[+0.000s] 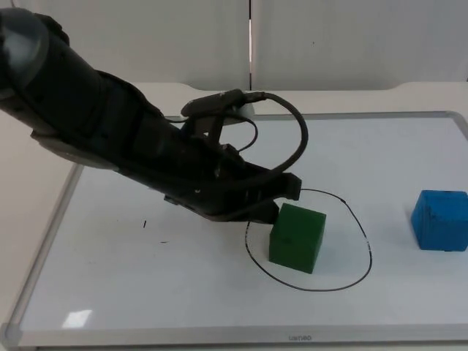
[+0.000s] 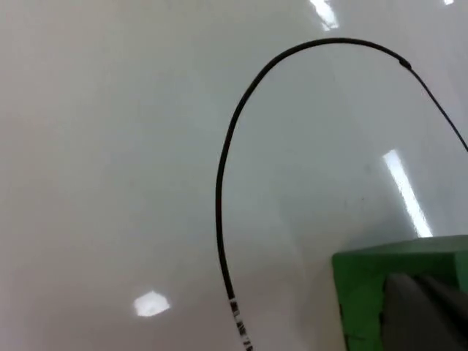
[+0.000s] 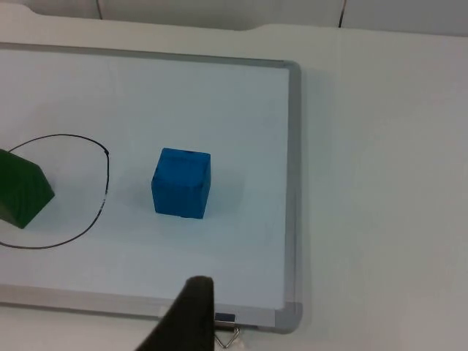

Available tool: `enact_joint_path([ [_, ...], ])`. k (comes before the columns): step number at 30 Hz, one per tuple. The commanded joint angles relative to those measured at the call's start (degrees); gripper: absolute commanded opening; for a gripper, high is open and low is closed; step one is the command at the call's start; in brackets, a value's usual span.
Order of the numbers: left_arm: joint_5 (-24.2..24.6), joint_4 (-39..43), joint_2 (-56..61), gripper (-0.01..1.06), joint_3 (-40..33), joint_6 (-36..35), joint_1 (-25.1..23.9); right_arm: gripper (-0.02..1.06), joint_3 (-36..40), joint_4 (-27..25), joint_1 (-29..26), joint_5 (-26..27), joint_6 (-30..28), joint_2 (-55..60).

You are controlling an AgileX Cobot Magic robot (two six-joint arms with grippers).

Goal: Push the two cubes into the marked area.

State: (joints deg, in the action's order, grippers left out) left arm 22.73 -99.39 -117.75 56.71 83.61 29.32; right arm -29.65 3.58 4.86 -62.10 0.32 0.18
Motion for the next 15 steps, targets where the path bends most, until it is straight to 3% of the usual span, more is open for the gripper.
enact_joint_path([
  [1,-1.1,-0.6,-0.2,0.00,0.3,-0.4,0.3,1.05,0.1,0.3,-0.1,0.3,0.0,-0.2],
  [6,-2.5,-0.6,-0.2,0.00,0.3,0.5,-0.8,1.05,0.1,0.3,-0.1,0.3,0.0,-0.2],
  [10,1.0,-0.6,0.6,0.00,0.3,0.5,-4.4,1.05,0.1,0.3,-0.1,0.3,0.0,-0.2],
  [15,10.4,-0.5,5.9,0.00,1.0,-0.2,-12.2,1.05,0.1,0.3,-0.1,0.3,0.0,-0.2],
])
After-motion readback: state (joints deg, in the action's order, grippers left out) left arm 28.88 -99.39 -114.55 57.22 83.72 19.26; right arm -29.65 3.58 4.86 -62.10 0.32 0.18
